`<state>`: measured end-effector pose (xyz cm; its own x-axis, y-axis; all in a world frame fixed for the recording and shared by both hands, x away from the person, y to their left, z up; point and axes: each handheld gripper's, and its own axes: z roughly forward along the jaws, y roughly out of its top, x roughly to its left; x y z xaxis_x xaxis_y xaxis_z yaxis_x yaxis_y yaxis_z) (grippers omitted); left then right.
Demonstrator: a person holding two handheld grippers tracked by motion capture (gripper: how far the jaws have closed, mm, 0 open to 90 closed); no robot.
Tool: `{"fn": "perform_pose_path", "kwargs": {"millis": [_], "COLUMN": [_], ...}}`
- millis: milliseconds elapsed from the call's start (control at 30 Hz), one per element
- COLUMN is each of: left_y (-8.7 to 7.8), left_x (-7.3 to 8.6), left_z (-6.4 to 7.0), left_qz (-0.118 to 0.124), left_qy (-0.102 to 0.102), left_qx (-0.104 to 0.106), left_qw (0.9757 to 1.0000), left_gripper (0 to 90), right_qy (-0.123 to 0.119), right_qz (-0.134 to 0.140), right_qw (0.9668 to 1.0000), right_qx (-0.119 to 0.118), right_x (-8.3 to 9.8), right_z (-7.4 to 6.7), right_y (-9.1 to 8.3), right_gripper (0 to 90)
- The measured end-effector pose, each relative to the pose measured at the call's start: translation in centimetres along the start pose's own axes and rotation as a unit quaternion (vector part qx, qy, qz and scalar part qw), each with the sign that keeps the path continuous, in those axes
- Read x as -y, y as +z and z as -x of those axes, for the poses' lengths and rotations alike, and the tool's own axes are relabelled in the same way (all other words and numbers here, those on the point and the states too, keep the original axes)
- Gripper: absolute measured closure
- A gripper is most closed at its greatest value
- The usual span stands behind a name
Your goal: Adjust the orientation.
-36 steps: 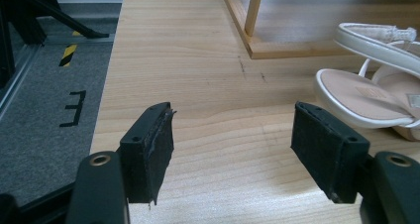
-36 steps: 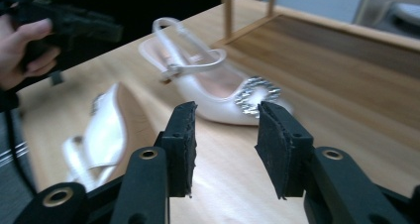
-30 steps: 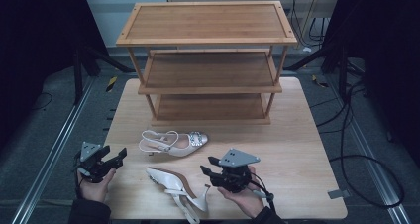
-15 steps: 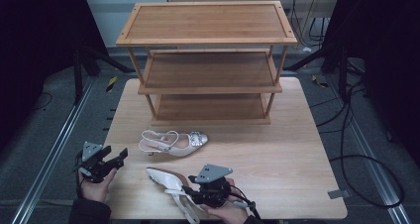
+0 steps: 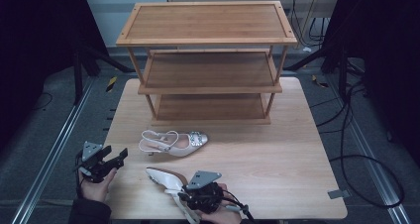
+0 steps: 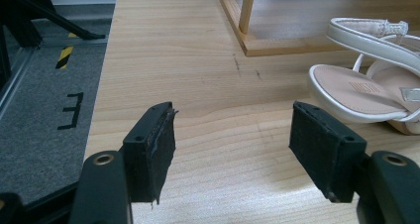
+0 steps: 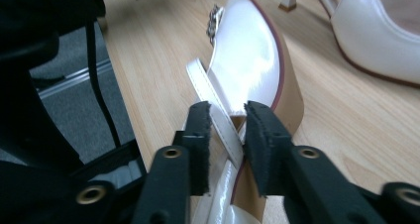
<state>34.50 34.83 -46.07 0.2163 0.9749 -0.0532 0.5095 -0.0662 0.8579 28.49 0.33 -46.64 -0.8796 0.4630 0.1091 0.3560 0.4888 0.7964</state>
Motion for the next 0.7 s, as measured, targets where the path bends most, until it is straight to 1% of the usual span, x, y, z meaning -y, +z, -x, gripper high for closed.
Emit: {"fn": "perform_pose_path", "kwargs": {"millis": [33,133,200,400,467,567,600,700], "left_y": [0.0,0.0,0.0,0.0,0.0,0.0,0.0,0.0], "left_x": [0.0,0.0,0.0,0.0,0.0,0.0,0.0,0.0], "left_z": [0.0,0.0,0.0,-0.1,-0.1,-0.1,-0.1,-0.1], "left_qz": [0.000,-0.001,-0.001,-0.001,-0.001,0.000,0.001,0.001], "left_qy": [0.000,0.001,-0.001,-0.001,0.000,0.000,0.000,0.000], "left_qx": [0.000,0.000,0.000,0.000,0.000,0.000,0.000,0.000], "left_qw": [1.0000,1.0000,1.0000,1.0000,1.0000,1.0000,1.0000,1.0000], "left_gripper": [32.9,32.9,32.9,32.9,32.9,32.9,32.9,32.9], "right_qy": [0.000,0.003,0.006,0.016,0.025,0.032,0.038,0.054], "right_qz": [0.000,0.010,0.012,0.013,0.011,0.011,0.013,0.014], "right_qw": [1.0000,0.9999,0.9999,0.9997,0.9995,0.9993,0.9989,0.9981], "right_qx": [0.000,0.002,0.009,0.012,0.015,0.019,0.024,0.025], "right_x": [0.0,0.1,0.1,0.2,0.2,0.2,0.3,0.4], "right_z": [0.0,0.3,0.6,1.3,1.8,2.2,2.7,3.5], "right_y": [0.0,-0.3,-0.4,-0.7,-0.9,-1.0,-1.2,-1.5], "right_gripper": [74.6,79.9,81.1,82.5,82.7,82.8,82.9,83.0]}}
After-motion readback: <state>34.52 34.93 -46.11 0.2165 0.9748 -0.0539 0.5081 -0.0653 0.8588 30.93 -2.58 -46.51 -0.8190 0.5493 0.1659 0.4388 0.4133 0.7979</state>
